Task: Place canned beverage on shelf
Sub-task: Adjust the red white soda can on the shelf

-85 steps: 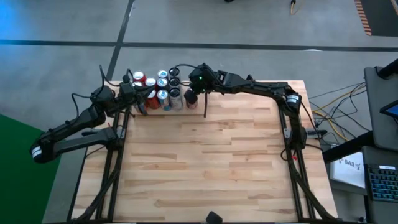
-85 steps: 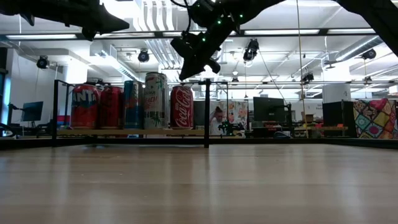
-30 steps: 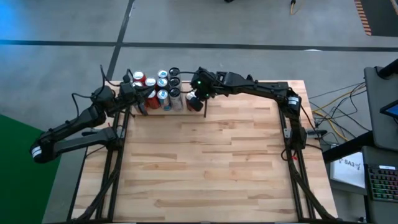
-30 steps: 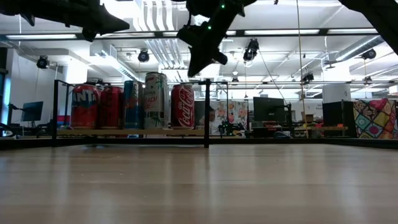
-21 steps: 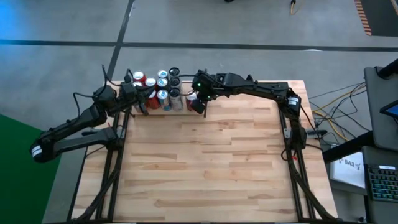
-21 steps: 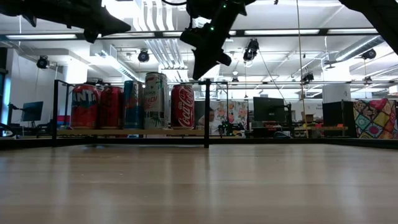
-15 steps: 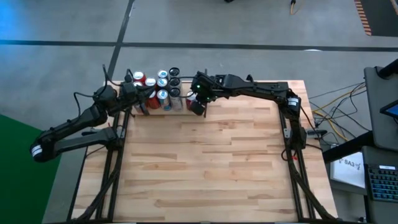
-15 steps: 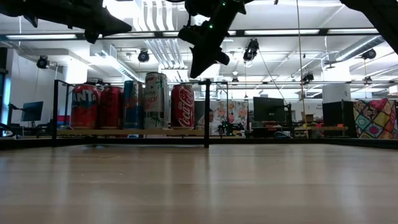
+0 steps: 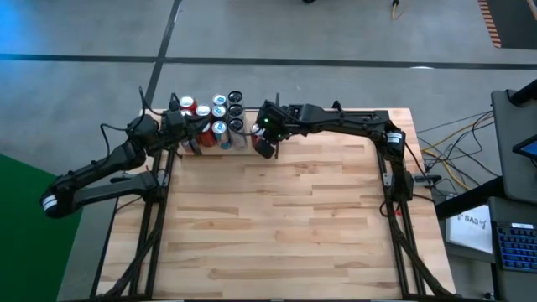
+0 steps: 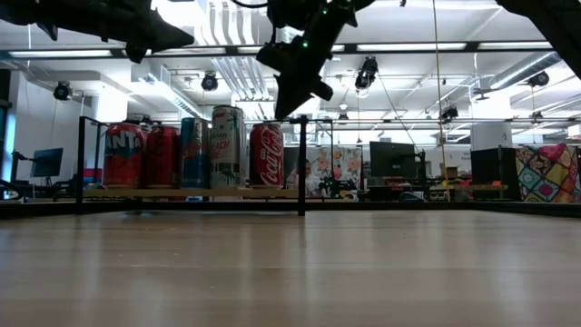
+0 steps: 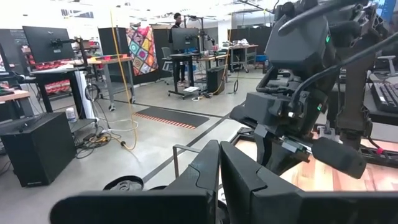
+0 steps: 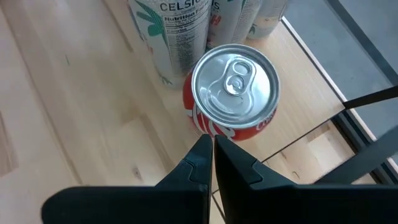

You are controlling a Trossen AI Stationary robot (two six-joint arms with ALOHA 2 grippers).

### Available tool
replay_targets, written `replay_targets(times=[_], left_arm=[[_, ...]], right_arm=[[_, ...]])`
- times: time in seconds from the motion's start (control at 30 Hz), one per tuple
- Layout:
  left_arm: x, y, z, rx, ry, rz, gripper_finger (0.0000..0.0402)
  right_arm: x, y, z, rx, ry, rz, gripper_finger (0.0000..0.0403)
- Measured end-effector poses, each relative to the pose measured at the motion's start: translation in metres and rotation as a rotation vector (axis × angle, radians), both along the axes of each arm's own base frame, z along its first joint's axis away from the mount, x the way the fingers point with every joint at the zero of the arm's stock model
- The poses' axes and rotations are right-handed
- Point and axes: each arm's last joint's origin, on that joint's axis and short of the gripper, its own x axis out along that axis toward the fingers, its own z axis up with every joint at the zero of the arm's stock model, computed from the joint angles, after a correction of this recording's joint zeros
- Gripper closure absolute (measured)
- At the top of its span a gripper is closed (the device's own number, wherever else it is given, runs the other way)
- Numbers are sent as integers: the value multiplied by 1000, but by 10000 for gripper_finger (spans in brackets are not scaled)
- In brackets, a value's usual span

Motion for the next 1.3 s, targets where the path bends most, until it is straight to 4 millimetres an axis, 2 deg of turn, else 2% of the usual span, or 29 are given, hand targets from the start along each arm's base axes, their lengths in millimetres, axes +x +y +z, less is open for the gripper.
replay_targets(times=[0.3, 0.67, 0.9, 1.3], left_arm=[[0, 0, 0, 0, 0, -1, 402], [1, 1, -1, -7, 9, -2, 402], [15, 7, -13, -60, 81, -78, 402], [34, 17, -32, -119, 185, -89, 402]], right_arm=[[2, -1, -8, -3, -8, -1, 394], [5, -1, -6, -18, -44, 4, 394], [4, -1, -5, -26, -39, 16, 394], [3, -1, -6, -31, -13, 32, 394]])
